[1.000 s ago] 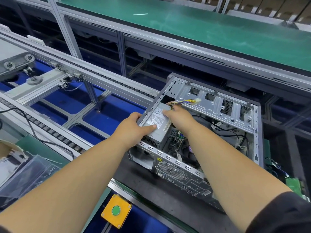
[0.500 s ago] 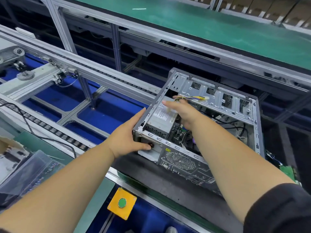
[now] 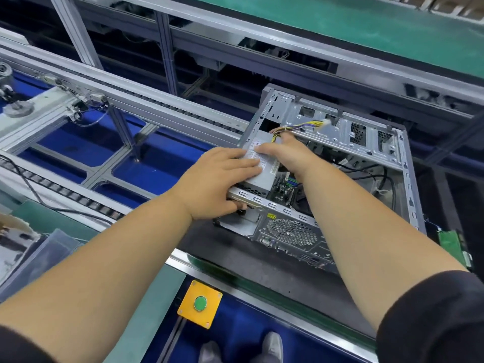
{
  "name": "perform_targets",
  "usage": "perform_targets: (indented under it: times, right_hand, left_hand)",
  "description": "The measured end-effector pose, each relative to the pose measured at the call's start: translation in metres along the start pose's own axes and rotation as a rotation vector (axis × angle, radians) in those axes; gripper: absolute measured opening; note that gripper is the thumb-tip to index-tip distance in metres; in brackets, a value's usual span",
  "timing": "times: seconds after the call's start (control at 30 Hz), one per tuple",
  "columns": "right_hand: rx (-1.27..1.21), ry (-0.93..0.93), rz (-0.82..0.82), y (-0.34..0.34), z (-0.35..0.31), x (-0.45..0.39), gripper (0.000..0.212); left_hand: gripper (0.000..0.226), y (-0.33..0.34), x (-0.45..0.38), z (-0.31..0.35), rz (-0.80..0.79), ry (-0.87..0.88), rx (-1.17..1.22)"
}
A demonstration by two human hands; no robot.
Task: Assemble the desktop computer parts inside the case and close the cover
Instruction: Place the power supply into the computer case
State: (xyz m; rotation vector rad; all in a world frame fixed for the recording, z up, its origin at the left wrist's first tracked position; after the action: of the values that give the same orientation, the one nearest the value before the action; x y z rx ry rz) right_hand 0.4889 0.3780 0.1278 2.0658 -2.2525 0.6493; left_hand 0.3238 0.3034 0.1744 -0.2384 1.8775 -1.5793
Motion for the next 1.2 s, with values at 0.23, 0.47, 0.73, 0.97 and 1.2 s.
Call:
perform_targets:
  times: [0.23,0.47,0.73,0.97,1.2]
  right_hand:
    - [-0.014,-0.046,0.010,-0.001,-0.001,0.001,0.085]
    - [-0.010,-0.052,-0.006,-0.001,-0.001,-0.005,0.089]
    - [-0.094,-0.048,-0.028,-0.002,0.006,-0.004,0.077]
    - [-0.397,0.134,-0.107,-0.011,0.025,0.015,0.124]
    - [-0.185,0.189,-0.105,-0.023,0.035,0.012,0.055]
  left_hand:
    - [0.088,0.016,-0.011,0.011,-0.226,-0.001,-0.193]
    - [0.084,0.009,-0.010,0.017,-0.150,0.047,-0.165]
    - [0.076,0.001,-0.004,0.019,0.020,-0.019,-0.094]
    - [0.108,0.003,0.030,-0.012,0.028,-0.396,0.143]
    - [0.083,0.030,0.084,-0.019,0.078,-0.907,0.586]
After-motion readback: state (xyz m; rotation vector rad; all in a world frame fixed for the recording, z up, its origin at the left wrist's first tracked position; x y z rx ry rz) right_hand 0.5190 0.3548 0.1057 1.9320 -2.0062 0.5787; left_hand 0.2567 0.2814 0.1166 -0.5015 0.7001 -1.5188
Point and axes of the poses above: each hand's wrist, its own x-axis away from the middle knuckle, its own y-axis out of the palm, z = x × y, the point moved 9 cm from there along -x, towards the middle knuckle, and after that the axes turned 10 degrees about -x, right-handed, at the moved point
